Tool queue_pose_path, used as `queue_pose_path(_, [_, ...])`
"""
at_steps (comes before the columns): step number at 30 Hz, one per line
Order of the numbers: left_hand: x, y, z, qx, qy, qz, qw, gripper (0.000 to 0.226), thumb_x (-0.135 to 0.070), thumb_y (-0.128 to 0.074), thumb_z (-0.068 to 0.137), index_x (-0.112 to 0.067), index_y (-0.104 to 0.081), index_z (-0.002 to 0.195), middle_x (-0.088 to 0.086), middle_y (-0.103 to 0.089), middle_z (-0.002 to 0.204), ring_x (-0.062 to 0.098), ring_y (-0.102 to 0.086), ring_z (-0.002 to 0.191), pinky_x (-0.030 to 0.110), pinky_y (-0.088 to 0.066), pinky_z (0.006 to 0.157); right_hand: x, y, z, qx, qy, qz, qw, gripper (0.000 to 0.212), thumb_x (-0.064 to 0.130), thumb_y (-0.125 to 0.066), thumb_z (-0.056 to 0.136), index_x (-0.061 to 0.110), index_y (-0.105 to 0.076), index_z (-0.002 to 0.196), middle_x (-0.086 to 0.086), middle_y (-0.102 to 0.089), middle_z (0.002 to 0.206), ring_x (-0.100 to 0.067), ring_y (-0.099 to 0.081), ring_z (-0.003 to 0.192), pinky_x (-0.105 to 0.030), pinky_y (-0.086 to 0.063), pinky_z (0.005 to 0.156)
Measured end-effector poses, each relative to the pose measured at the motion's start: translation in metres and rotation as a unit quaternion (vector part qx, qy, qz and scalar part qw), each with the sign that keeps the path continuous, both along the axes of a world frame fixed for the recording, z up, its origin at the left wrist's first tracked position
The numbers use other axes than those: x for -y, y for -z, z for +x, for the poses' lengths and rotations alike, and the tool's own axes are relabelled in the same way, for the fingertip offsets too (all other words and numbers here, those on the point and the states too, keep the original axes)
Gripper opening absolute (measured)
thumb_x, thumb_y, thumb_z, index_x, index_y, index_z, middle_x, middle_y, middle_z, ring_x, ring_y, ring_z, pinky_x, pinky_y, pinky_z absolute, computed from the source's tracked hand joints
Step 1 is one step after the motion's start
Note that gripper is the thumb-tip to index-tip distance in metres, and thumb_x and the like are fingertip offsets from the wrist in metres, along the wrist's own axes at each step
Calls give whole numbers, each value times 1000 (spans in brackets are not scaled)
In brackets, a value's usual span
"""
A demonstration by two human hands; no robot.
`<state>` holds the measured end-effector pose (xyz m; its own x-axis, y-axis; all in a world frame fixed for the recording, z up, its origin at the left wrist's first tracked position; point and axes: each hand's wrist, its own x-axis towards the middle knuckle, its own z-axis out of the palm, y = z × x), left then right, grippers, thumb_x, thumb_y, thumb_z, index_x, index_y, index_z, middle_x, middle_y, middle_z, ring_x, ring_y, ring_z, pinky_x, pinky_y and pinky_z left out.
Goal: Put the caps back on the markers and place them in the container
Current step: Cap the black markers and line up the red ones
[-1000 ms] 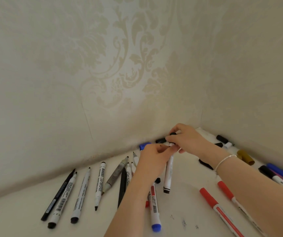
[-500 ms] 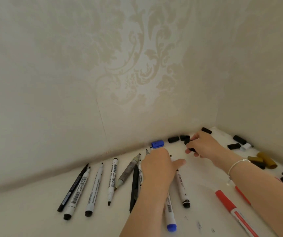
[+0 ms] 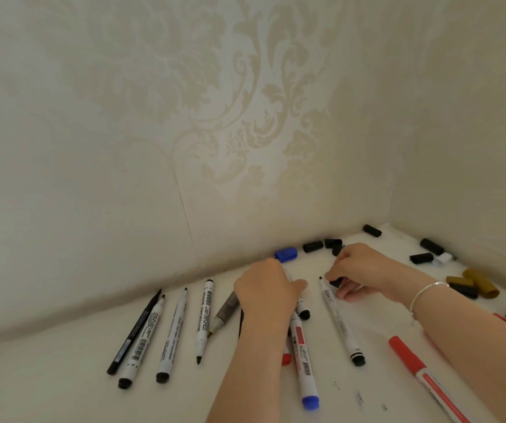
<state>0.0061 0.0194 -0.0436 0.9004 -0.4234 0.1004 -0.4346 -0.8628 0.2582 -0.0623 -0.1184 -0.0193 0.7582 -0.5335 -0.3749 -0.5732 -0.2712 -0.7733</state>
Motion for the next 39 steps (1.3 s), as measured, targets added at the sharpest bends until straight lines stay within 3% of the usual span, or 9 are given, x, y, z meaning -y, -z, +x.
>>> queue_pose_path(4, [3,-3,-6,-11,13,-21,1000,28,-46,-53,88,-19,-60,95,0,-65,96,20,-61,90,27,-35,67,-1,-5,0,40,19,-8,999,16,7,-67,84,6,-51,85,-13,-62,74,-21,-60,56,-27,-52,55])
queue_pose_path(7, [2,-6,-6,-70,36,-134,988,30,-47,-53,85,-18,-62,80,-2,-66,78,16,-56,70,26,-36,56,3,-10,3,176,103,43,978,27,2,-69,82,7,-45,93,-15,-60,72,-21,-56,55,-27,-49,53])
queue_pose_path(10, [5,-8,-3,-168,83,-286,940,26,-44,-56,82,-19,-63,82,-4,-63,69,16,-57,65,30,-46,63,6,-20,7,331,187,104,919,23,2,-70,82,9,-49,88,-20,-61,86,-20,-57,60,-26,-51,58])
queue_pose_path(13, [8,-9,-5,-221,105,-342,907,14,-39,-58,81,-25,-59,78,-6,-71,65,18,-67,63,41,-58,70,9,-29,8,386,208,114,892,20,3,-71,81,10,-53,86,-19,-64,91,-18,-58,65,-25,-51,64])
queue_pose_path(17, [8,-9,-6,-226,123,-366,894,11,-34,-63,80,-26,-57,75,-4,-71,63,10,-61,48,45,-58,66,8,-32,9,384,196,128,893,21,4,-70,82,6,-58,99,-20,-66,96,-19,-59,69,-24,-50,65])
queue_pose_path(26, [8,-9,-5,-195,146,-354,903,13,-36,-64,77,-24,-60,76,-6,-71,63,22,-68,61,48,-59,65,6,-29,10,353,148,177,907,14,0,-69,81,9,-62,89,-15,-66,91,-20,-59,72,-24,-51,67])
queue_pose_path(30, [8,-10,-6,-185,149,-356,904,12,-36,-64,79,-25,-59,76,-4,-70,64,18,-65,55,45,-59,63,6,-31,11,338,128,173,916,16,0,-67,82,5,-64,97,-12,-67,89,-20,-59,77,-24,-50,69])
queue_pose_path(39, [8,-8,-6,-190,146,-392,888,14,-36,-61,79,-24,-57,73,-4,-67,61,14,-59,51,49,-58,65,-3,-31,10,324,104,191,921,17,-2,-67,82,4,-61,97,-7,-66,76,-16,-60,68,-22,-50,63])
